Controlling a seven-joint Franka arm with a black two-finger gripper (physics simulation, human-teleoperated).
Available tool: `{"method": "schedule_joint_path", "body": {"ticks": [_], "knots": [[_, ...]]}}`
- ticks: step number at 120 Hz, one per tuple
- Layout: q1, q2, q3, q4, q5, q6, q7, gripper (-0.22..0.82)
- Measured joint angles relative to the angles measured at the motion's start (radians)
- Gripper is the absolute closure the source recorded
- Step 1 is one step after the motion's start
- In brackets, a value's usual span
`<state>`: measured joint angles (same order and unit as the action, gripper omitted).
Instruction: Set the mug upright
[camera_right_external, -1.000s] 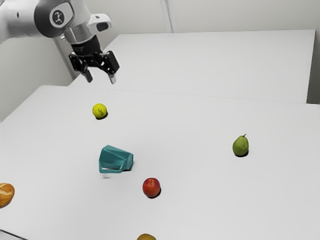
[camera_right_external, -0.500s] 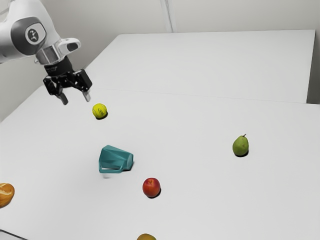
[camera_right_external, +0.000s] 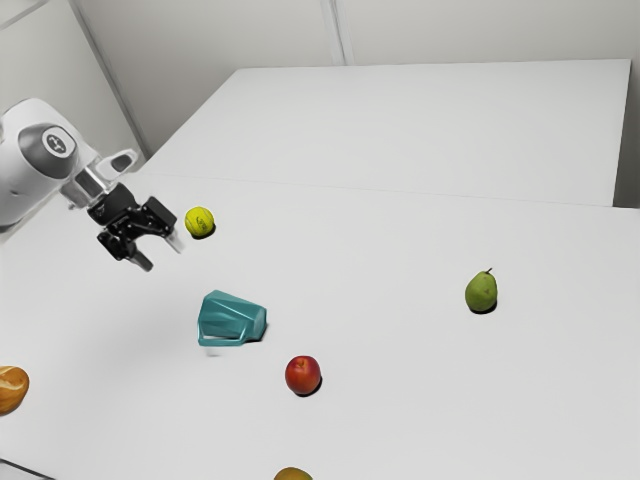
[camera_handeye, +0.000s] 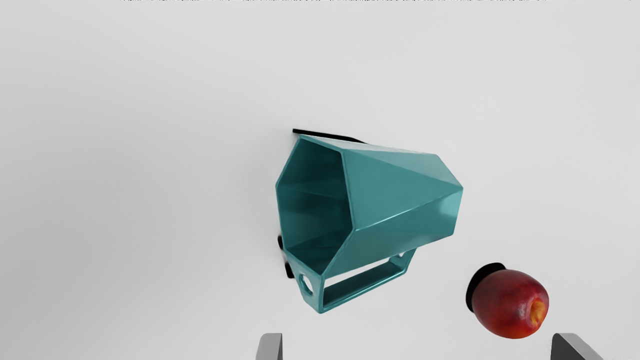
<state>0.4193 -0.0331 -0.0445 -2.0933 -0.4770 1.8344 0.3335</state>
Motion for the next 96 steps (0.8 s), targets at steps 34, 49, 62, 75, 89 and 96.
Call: {"method": "schedule_joint_path", "body": {"ticks": [34, 49, 62, 75, 89, 96], "knots": [[0.046, 0.062, 0.002, -0.065, -0.145, 0.044, 0.185, 0.02], [0.043, 0.1, 0.002, -0.082, -0.206, 0.05, 0.257, 0.02], [0.02, 0.139, 0.002, -0.084, -0.258, 0.051, 0.315, 0.02], [0.019, 0.168, 0.002, -0.085, -0.313, 0.049, 0.374, 0.02], [0.02, 0.192, 0.002, -0.09, -0.362, 0.045, 0.431, 0.02], [0.02, 0.201, 0.002, -0.095, -0.384, 0.043, 0.458, 0.02]]}}
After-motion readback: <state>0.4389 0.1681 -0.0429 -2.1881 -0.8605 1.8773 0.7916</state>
